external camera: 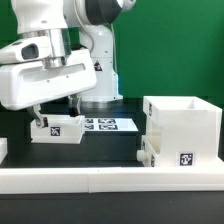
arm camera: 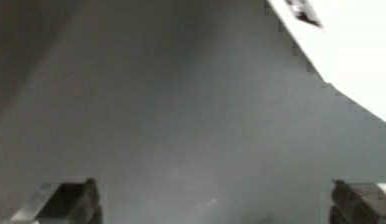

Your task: Assemble drawer

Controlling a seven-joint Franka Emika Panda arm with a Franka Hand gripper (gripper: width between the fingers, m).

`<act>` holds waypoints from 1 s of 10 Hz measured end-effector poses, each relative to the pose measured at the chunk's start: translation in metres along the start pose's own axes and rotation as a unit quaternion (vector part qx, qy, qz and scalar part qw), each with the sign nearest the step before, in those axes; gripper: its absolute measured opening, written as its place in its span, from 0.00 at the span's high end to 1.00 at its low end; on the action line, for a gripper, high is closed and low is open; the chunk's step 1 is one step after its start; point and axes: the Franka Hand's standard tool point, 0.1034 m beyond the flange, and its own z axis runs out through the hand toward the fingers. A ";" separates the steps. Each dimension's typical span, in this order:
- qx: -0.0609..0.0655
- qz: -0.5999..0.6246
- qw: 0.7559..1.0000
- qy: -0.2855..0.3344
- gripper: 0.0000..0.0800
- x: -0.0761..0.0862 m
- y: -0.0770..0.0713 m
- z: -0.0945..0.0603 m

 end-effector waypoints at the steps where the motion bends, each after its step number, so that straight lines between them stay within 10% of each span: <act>1: 0.000 0.015 1.000 0.003 0.19 -0.005 -0.002 0.003; 6: -0.005 0.179 0.984 0.011 0.19 -0.004 -0.003 0.003; 10: -0.026 0.360 0.932 0.024 0.19 -0.029 -0.032 0.004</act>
Offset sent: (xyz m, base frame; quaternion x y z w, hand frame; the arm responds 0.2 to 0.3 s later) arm 0.0000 0.0000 0.0000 0.0000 0.0000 0.1296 0.9916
